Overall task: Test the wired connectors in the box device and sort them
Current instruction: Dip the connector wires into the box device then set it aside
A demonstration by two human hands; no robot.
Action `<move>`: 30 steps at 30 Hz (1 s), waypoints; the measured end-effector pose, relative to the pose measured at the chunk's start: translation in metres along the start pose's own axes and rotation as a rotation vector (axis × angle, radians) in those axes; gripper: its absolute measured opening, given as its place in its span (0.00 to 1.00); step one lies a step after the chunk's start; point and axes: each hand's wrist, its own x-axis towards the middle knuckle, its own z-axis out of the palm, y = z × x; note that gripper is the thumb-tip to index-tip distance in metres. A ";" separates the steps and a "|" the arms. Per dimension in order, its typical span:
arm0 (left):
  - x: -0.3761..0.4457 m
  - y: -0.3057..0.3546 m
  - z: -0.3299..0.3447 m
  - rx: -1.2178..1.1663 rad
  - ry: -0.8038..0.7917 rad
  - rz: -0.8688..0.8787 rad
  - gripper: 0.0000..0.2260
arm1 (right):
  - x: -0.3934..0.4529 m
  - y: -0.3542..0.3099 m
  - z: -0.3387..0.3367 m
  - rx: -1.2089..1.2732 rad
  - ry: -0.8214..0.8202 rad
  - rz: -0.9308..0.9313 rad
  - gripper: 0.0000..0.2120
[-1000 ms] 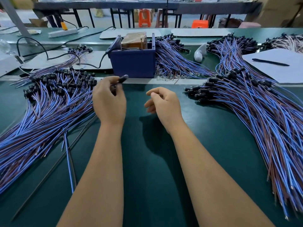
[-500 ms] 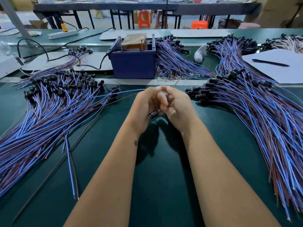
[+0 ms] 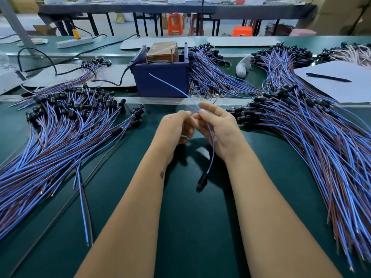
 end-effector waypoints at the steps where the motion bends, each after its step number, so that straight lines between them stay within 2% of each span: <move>1: 0.003 -0.002 -0.003 0.013 0.128 0.014 0.17 | 0.000 0.001 0.001 -0.097 -0.006 -0.021 0.07; 2: 0.007 -0.005 -0.006 0.027 0.234 0.028 0.16 | -0.001 0.003 0.002 -0.183 -0.015 -0.038 0.08; 4: 0.011 -0.010 -0.014 0.054 0.340 0.044 0.12 | -0.003 0.006 0.006 -0.304 -0.050 -0.052 0.09; 8: 0.013 -0.015 -0.018 0.133 0.371 0.120 0.08 | -0.006 0.012 0.011 -0.521 -0.107 -0.051 0.08; 11: 0.011 -0.014 -0.017 0.123 0.371 0.222 0.10 | -0.006 0.014 0.015 -0.615 -0.106 -0.035 0.05; 15: 0.007 -0.012 -0.015 0.033 0.324 0.262 0.12 | -0.006 0.015 0.016 -0.609 -0.090 -0.048 0.05; 18: 0.009 -0.013 -0.015 0.054 0.359 0.219 0.13 | -0.007 0.016 0.016 -0.591 -0.071 -0.068 0.07; 22: 0.007 -0.014 -0.014 0.109 0.254 0.170 0.03 | -0.006 0.017 0.017 -0.559 -0.035 -0.078 0.09; 23: 0.006 -0.014 -0.013 0.119 0.239 0.188 0.04 | -0.006 0.017 0.017 -0.550 -0.030 -0.077 0.09; 30: 0.008 -0.014 -0.023 0.137 0.399 0.163 0.06 | -0.005 0.015 0.013 -0.518 0.089 -0.120 0.06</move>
